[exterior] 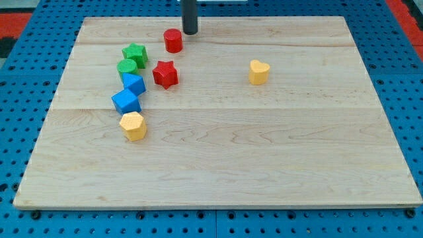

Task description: Push the red star into the blue blocks

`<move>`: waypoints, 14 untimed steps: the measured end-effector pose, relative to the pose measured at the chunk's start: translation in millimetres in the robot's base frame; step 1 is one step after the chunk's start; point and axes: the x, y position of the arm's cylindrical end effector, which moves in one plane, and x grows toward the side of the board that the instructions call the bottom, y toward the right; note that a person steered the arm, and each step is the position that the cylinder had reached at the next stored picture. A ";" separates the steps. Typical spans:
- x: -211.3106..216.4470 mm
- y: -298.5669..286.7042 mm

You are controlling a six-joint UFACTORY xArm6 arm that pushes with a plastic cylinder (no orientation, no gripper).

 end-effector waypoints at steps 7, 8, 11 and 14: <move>98.6 -13.1; 127.4 -33.1; 174.9 -66.0; 198.0 -60.4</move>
